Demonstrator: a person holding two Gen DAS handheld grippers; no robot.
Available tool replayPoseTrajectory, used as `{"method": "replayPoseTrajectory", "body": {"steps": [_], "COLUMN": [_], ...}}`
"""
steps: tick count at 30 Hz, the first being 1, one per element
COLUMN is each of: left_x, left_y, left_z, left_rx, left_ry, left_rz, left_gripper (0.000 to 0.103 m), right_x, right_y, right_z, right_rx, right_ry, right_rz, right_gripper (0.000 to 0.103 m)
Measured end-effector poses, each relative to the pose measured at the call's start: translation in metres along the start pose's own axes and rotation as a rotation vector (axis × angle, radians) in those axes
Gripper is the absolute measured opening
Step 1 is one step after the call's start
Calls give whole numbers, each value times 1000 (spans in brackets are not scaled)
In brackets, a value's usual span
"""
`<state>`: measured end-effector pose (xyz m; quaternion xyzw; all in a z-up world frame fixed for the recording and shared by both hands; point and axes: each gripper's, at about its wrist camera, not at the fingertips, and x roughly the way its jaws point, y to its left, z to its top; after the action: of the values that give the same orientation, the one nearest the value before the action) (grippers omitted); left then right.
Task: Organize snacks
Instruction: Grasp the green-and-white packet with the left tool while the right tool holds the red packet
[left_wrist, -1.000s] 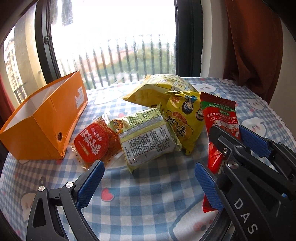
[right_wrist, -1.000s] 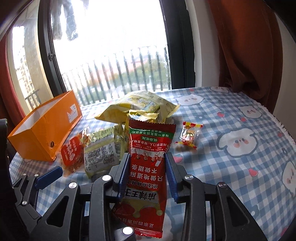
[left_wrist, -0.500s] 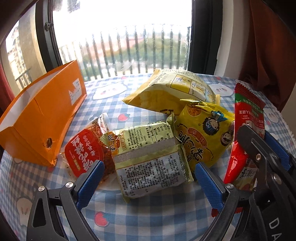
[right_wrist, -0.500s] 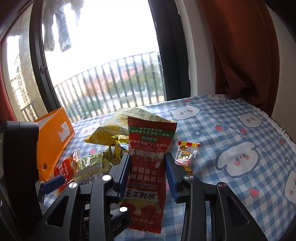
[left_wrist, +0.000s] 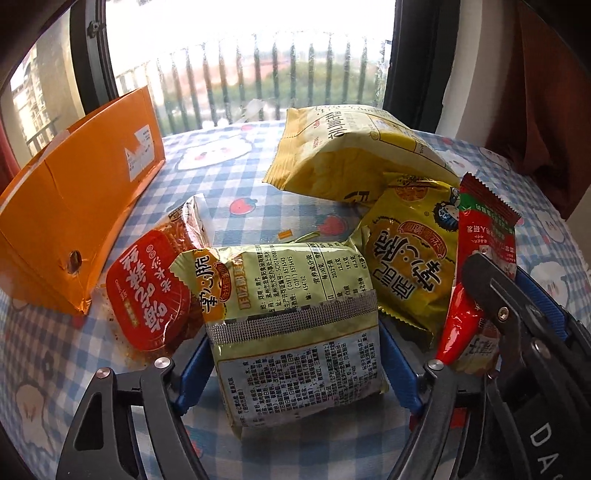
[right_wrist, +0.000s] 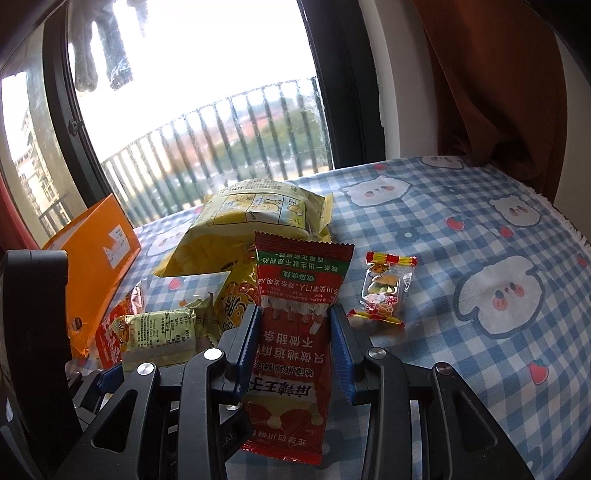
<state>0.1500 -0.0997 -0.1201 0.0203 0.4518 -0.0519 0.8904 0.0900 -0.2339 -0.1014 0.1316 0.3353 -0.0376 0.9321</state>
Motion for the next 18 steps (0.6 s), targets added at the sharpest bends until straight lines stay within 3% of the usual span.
{"method": "replayPoseTrajectory", "body": {"steps": [18], "left_x": [-27], "left_y": [8], "left_z": [-15], "left_rx": [-10], "left_ry": [-25], "left_rz": [-33], "left_gripper": [79], "right_x": [-22], "right_y": [14], "right_z": [-9], "right_rx": [-22], "right_ry": [-11], "right_rz": [13], "right_gripper": [40]}}
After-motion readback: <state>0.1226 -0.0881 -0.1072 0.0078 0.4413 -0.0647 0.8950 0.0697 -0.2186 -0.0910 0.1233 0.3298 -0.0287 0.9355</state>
